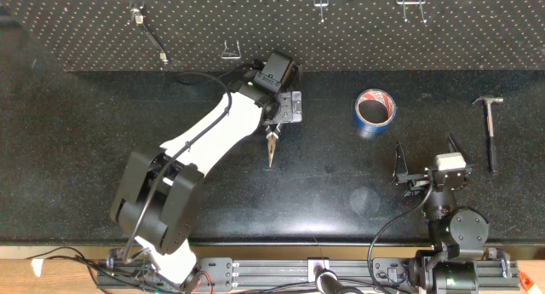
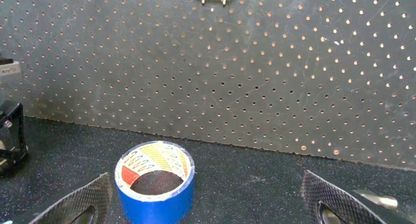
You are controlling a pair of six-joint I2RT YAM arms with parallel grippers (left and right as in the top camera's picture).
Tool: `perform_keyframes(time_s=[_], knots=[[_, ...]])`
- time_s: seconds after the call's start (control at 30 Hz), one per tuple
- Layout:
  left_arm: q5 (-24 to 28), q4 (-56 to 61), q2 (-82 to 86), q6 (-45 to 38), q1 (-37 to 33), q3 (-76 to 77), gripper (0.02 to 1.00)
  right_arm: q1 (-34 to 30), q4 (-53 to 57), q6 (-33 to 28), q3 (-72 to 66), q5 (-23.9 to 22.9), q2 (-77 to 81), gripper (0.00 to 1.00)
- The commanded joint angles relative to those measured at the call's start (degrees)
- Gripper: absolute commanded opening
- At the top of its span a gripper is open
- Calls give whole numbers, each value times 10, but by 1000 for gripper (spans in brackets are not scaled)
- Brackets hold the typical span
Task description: Place Tools Onto Pegboard
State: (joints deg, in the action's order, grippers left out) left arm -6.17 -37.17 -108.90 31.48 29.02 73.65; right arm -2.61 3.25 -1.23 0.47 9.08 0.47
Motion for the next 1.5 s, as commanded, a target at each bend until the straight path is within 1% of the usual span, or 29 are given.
perform_keyframes(time_s=[0.03,0.07,0.1,0.23,0.57,0.6,0.7,0.83,1.0,1.07,1.1,1.17,1.2,1.23,1.33,1.4,1.5], knots=[[8,0,-20,3,-1,9,996,3,2,-6,-2,-1,-4,943],[26,0,-21,-31,-1,9,996,3,2,-6,-2,-1,-4,943],[30,-2,-21,-42,-1,9,996,3,2,-6,-2,-1,-4,943],[34,-7,-21,-49,-1,9,996,3,2,-6,-2,-1,-4,943],[3,-10,-22,-53,-1,9,996,3,2,-6,-2,-1,-4,943],[4,-10,-22,-68,-1,9,996,3,2,-6,-2,-1,-4,943],[6,-7,-26,-67,-1,9,996,3,2,-6,-2,-1,-4,943],[23,10,-33,-49,-1,9,996,3,2,-6,-2,-1,-4,943],[24,10,-33,-47,-1,9,993,3,2,-6,-2,-1,-4,943],[24,10,-33,-48,-1,9,822,3,2,-6,-2,-1,-4,943],[24,9,-33,-47,-1,9,752,3,2,-6,-2,-1,-4,943],[24,3,-33,-47,-1,9,678,3,2,-6,-2,-1,-4,943],[23,-8,-33,-48,-1,9,592,3,2,-6,-2,-1,-4,943],[23,-11,-33,-48,-1,9,531,3,2,-6,-2,-1,-4,943],[23,-12,-34,-48,-1,9,430,3,2,-6,-2,-1,-4,943],[23,-12,-34,-48,-1,9,404,3,2,-6,-2,-1,-4,943],[23,-12,-34,-48,-1,9,400,3,2,-6,-2,-1,-4,943]])
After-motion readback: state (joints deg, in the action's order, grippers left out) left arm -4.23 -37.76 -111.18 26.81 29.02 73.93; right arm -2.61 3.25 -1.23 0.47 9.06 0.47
